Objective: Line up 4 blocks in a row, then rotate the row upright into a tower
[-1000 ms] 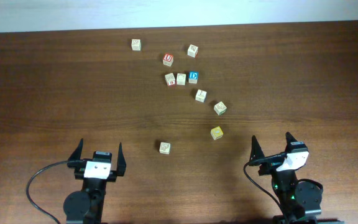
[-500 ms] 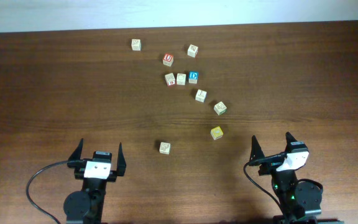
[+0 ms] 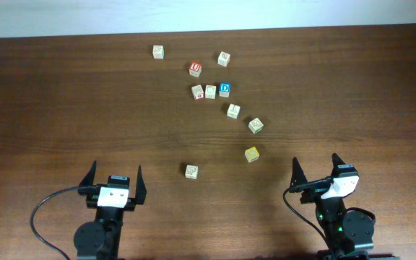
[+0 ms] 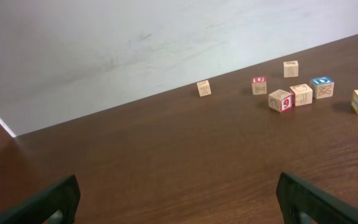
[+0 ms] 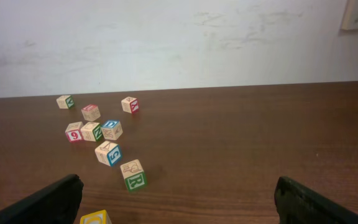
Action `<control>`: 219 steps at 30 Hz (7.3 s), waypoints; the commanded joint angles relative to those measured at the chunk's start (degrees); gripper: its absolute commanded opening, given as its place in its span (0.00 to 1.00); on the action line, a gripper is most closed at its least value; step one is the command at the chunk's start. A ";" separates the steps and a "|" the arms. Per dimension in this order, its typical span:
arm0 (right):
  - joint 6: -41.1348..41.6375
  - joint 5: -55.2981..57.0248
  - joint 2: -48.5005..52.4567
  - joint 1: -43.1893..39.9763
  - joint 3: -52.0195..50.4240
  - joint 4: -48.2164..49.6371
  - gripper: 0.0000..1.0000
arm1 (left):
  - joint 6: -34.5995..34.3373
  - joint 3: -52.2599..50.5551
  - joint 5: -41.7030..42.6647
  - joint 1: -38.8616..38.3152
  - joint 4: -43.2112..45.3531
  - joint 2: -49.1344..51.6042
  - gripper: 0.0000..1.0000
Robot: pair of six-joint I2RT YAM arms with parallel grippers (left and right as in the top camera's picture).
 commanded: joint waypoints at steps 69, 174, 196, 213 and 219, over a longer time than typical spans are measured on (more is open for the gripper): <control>7.17 -8.92 104.80 12.83 74.29 -47.23 0.57 | -40.79 62.93 3.21 -23.87 -45.42 90.51 0.36; 42.73 -2.29 116.58 34.21 77.92 -23.71 0.46 | -33.81 86.44 -1.75 -3.78 -48.74 101.61 0.82; -14.40 -0.20 121.92 13.05 91.93 -48.54 0.58 | -33.81 86.44 -1.75 -3.80 -48.52 101.61 0.88; 24.33 -14.71 123.47 18.82 91.93 -52.15 0.27 | -33.83 86.44 -1.75 -3.78 -48.50 101.61 0.88; 33.97 -5.95 123.47 26.91 91.95 -49.16 0.27 | -33.81 86.44 -1.75 -3.78 -48.54 101.61 0.88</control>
